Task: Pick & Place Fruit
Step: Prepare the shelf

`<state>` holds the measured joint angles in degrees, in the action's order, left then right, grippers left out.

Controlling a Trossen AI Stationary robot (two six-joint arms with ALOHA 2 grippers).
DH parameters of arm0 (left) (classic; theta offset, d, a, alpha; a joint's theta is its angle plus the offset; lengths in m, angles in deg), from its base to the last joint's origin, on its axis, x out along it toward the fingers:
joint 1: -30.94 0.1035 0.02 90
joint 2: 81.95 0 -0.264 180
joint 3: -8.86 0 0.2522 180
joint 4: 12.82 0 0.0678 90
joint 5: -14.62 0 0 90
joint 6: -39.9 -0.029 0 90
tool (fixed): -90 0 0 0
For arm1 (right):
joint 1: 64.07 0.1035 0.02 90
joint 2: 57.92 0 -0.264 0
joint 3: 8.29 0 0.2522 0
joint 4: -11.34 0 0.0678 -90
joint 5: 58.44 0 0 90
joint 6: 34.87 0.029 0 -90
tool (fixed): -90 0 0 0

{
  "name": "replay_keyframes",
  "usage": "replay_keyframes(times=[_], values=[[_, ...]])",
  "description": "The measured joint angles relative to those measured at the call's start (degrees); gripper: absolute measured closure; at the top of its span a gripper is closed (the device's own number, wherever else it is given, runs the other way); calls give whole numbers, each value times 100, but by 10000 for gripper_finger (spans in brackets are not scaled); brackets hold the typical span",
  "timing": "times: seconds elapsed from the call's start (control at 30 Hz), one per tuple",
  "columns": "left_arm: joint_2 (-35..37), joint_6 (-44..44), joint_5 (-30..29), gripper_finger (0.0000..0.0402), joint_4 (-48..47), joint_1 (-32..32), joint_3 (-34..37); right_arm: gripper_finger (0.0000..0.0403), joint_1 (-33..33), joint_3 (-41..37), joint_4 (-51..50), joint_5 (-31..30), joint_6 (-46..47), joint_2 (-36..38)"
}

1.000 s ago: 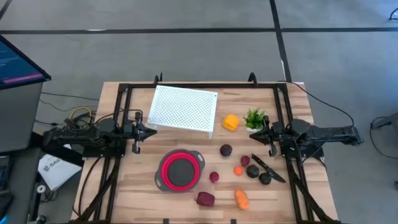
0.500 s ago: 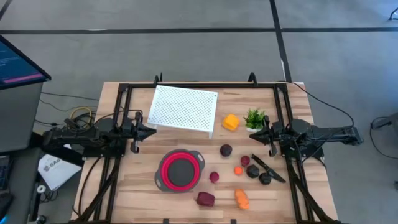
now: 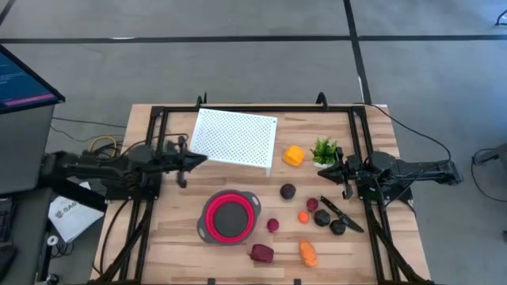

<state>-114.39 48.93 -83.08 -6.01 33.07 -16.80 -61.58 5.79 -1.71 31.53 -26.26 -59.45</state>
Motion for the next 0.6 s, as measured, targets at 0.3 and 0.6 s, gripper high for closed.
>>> replay_keyframes(times=[0.3,0.6], values=[[-3006,-1420,98,302,-2713,-237,-2785,397,0,-1,0,-1,-1,-1],[-4378,-3693,-2960,179,-2921,-1282,-3345,397,1,0,0,-1,1,1]])
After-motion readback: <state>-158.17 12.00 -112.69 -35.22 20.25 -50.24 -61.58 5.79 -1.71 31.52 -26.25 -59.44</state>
